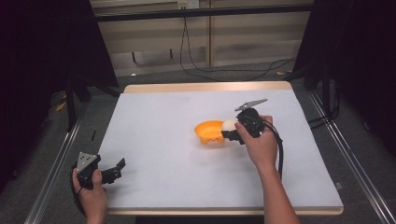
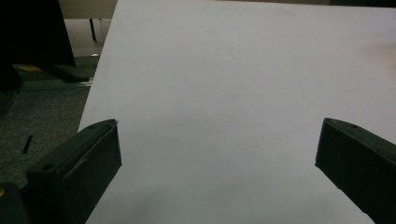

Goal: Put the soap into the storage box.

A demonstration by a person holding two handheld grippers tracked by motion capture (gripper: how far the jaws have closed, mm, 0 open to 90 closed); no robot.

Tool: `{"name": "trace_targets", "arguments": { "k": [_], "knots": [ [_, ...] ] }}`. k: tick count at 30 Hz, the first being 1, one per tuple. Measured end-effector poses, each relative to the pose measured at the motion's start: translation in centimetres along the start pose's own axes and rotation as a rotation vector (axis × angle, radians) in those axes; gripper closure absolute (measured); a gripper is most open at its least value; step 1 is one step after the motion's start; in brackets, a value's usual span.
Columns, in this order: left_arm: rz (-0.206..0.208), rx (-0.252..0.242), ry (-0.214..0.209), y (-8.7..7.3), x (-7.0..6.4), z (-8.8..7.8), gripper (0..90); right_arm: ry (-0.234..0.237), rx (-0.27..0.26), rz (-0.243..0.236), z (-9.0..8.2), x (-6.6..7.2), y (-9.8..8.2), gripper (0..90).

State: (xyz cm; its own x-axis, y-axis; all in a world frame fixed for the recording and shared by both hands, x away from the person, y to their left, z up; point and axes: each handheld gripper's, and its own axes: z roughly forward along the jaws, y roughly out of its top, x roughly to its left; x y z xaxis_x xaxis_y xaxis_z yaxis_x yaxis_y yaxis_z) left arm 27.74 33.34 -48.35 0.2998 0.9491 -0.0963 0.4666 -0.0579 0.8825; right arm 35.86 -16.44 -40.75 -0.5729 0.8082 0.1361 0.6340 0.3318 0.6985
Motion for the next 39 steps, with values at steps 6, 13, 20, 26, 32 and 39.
{"name": "trace_targets", "arguments": {
  "k": [6,13,20,26,32,39],
  "knots": [
    [0.002,-0.001,0.002,0.0,0.0,0.0,0.0,0.005,0.004,-0.003,0.5,0.5,0.7,23.9],
    [-0.001,0.000,-0.001,0.0,0.0,0.0,0.0,0.016,0.001,-0.015,1.1,0.9,1.3,23.9],
    [0.002,0.000,-0.002,0.0,0.0,0.0,0.0,0.020,0.005,-0.021,1.9,1.4,2.1,23.9],
    [0.000,-0.001,-0.007,0.0,0.1,0.0,0.0,0.020,0.009,-0.026,2.7,2.0,2.9,23.9],
    [0.000,-0.001,-0.010,0.0,0.1,0.0,0.0,0.018,0.022,-0.035,3.4,2.3,3.1,23.9],
    [0.000,-0.001,-0.009,0.0,0.1,0.0,0.0,0.021,0.039,-0.034,4.5,2.6,3.2,23.8]
  ]
}}
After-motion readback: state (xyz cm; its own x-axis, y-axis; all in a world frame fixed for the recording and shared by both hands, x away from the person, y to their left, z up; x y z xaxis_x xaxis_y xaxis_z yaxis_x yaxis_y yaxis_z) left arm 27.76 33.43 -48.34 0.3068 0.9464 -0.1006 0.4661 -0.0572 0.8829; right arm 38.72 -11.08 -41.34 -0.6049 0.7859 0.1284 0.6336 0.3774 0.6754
